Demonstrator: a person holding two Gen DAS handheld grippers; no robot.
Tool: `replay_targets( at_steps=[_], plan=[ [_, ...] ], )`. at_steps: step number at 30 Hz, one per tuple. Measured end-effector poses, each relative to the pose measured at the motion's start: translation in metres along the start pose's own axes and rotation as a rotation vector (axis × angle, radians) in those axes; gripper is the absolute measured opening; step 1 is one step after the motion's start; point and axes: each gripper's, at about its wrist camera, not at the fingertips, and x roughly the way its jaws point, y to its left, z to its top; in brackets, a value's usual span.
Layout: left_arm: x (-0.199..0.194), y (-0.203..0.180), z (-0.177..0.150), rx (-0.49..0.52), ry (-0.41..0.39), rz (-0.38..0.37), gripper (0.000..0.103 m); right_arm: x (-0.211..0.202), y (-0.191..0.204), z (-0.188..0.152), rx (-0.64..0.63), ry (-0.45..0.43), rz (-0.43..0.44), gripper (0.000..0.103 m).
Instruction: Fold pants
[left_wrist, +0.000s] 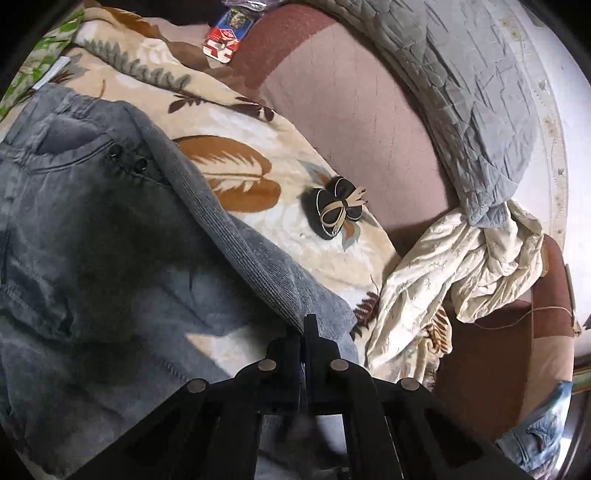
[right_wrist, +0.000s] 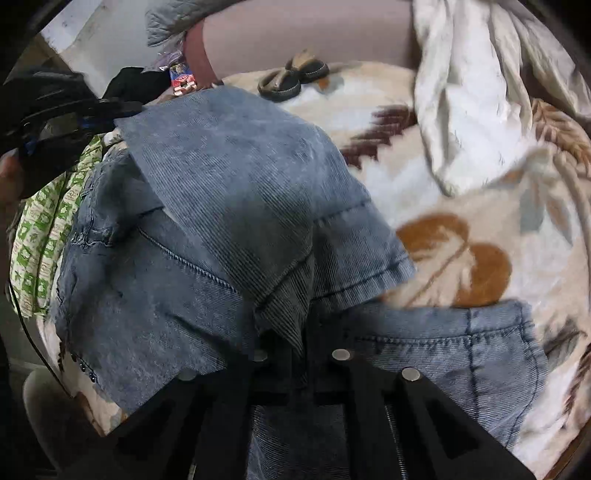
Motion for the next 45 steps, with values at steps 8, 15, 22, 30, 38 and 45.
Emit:
replay_targets(
  at_steps=[8,15,22,30,38,45],
  plan=[
    [-0.076,-0.013,-0.089,0.08,-0.056,-0.116,0.001,-0.135,0.002,-0.004,-0.049,-0.349,-0.187,0.005],
    [-0.069,-0.006,-0.173,0.144,-0.024,-0.114,0.001,-0.124,-0.016,-0.048,-0.239,-0.272,-0.298,0.006],
    [-0.038,0.034,-0.226,0.146,-0.026,-0.081,0.001,-0.086,-0.043,-0.116,-0.236,-0.203,-0.266,0.007],
    [-0.029,0.054,-0.233,0.149,-0.005,-0.072,0.001,-0.091,-0.084,-0.141,0.035,-0.215,0.029,0.065],
    [-0.023,0.056,-0.24,0.216,0.002,-0.025,0.001,-0.11,-0.117,-0.131,0.29,-0.228,0.319,0.065],
    [-0.011,0.076,-0.241,0.186,0.046,-0.023,0.001,-0.074,-0.125,-0.106,0.43,-0.048,0.256,0.065]
  ],
)
